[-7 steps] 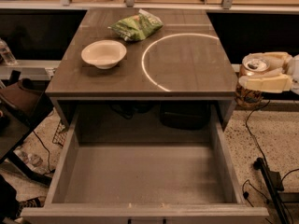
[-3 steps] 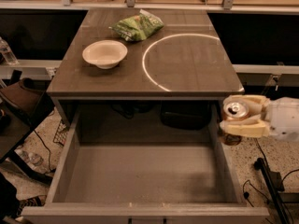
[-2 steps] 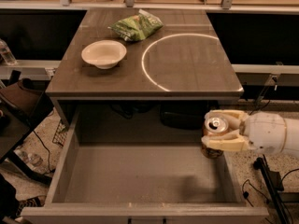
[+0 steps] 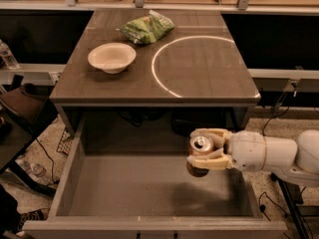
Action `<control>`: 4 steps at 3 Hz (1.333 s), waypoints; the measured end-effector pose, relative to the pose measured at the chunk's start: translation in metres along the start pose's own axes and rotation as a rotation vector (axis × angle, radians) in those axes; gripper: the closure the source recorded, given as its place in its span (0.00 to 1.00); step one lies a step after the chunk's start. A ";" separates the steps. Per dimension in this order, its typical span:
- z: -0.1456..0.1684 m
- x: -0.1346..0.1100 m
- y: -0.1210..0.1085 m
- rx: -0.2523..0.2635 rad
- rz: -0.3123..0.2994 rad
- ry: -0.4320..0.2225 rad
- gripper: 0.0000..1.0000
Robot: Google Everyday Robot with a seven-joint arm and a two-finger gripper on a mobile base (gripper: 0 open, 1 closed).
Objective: Place orange can into top drawer
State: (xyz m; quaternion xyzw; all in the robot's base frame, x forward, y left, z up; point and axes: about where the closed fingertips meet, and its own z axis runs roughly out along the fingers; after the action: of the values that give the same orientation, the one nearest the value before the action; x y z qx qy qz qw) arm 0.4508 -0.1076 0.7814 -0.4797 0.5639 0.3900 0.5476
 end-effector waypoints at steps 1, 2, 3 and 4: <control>0.018 0.021 -0.005 -0.017 -0.021 -0.039 1.00; 0.025 0.040 -0.008 -0.034 -0.053 -0.068 1.00; 0.025 0.053 -0.010 -0.042 -0.079 -0.075 1.00; 0.027 0.052 -0.009 -0.046 -0.079 -0.076 0.82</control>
Offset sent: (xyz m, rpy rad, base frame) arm 0.0253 0.0173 -0.0671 0.0733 -0.1125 0.0665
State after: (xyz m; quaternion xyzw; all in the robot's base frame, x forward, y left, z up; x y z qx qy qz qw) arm 0.4696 -0.0902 0.7280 -0.4986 0.5143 0.3988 0.5725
